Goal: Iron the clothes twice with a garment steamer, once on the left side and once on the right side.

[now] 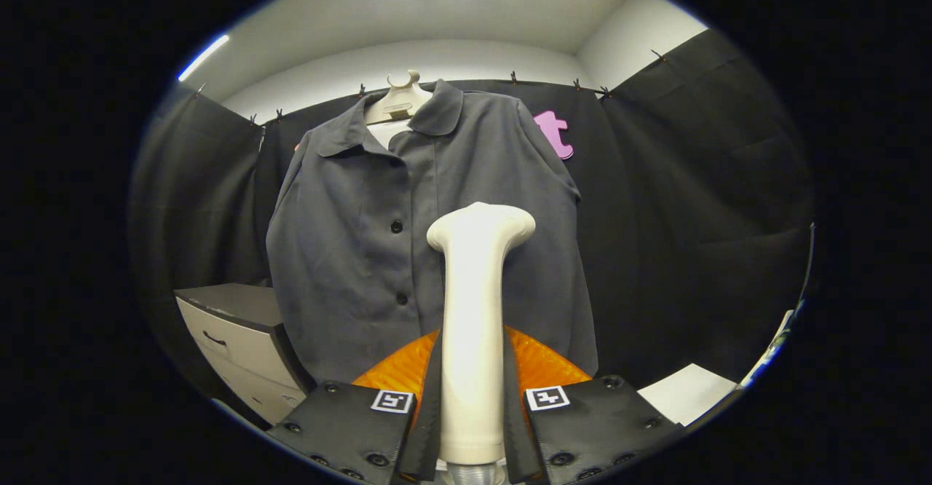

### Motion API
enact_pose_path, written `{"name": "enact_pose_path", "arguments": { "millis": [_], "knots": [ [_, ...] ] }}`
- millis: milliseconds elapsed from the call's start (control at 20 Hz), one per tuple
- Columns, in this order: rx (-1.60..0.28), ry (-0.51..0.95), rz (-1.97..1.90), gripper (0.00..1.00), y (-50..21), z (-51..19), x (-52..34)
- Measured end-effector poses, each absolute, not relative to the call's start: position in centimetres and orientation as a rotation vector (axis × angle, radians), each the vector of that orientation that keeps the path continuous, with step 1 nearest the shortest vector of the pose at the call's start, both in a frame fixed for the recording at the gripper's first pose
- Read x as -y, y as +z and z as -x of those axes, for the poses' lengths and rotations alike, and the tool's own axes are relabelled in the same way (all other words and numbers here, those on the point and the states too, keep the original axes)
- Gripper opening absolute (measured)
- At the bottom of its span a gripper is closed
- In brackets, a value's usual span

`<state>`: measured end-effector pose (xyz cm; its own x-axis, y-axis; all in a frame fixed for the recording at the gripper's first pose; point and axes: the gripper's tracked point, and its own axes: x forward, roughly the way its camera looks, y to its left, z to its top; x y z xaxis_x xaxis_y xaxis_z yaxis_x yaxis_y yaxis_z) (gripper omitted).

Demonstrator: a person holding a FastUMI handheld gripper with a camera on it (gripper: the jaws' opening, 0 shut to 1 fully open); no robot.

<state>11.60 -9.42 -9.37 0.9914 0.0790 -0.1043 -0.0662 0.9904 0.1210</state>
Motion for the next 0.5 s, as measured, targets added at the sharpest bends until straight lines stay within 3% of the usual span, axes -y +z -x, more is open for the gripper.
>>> {"name": "enact_pose_path", "arguments": {
  "millis": [500],
  "knots": [
    [-0.231, 0.050, -0.125, 0.42, -15.5, -8.6, 9.8]
  ]
}}
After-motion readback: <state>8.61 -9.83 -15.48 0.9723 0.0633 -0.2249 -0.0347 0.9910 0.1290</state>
